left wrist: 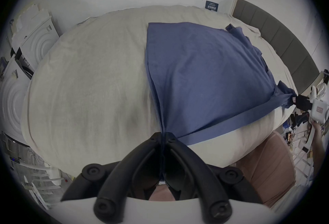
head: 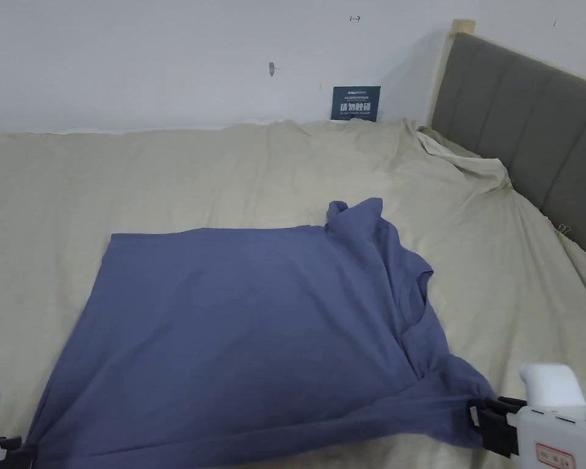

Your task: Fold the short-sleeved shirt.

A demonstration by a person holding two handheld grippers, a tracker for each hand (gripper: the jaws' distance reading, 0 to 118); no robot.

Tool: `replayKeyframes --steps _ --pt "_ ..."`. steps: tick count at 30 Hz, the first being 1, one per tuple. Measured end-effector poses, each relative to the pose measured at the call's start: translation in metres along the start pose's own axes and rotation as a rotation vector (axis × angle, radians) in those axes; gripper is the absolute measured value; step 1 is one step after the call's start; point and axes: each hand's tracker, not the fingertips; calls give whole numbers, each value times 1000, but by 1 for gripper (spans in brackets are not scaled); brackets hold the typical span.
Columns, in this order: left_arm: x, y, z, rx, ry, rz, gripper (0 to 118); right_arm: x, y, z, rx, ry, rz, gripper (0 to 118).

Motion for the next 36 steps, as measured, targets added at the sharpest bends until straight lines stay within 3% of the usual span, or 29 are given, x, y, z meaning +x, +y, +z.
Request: replayKeyframes --steps 6,13,15,19,30,32,33,34,35,36 --pt "-10 -3 1 25 -55 80 4 -1 3 21 42 12 -29 6" --pt "-8 52 0 15 -146 119 4 -11 68 13 41 -28 46 6" --pt "-11 76 -15 14 -155 120 4 -11 97 -4 6 -21 36 6" --pt "-5 123 -36 -35 -163 141 4 -19 152 -55 -51 -83 138 6" --pt "-33 197 -136 -164 -158 381 4 -23 211 -198 -278 -170 131 6" --pt "-38 200 -149 -186 -181 410 12 -18 211 -220 -304 -200 131 6" --pt "-36 196 -147 -183 -185 414 35 -16 210 -227 -304 -207 129 11" --pt "-35 194 -148 -176 -169 418 58 -12 210 -231 -304 -201 122 26" --pt "-36 192 -150 -160 -134 417 76 -8 208 -231 -287 -189 98 54" --pt "-37 190 -149 -140 -115 413 81 -9 204 -221 -258 -195 77 92"
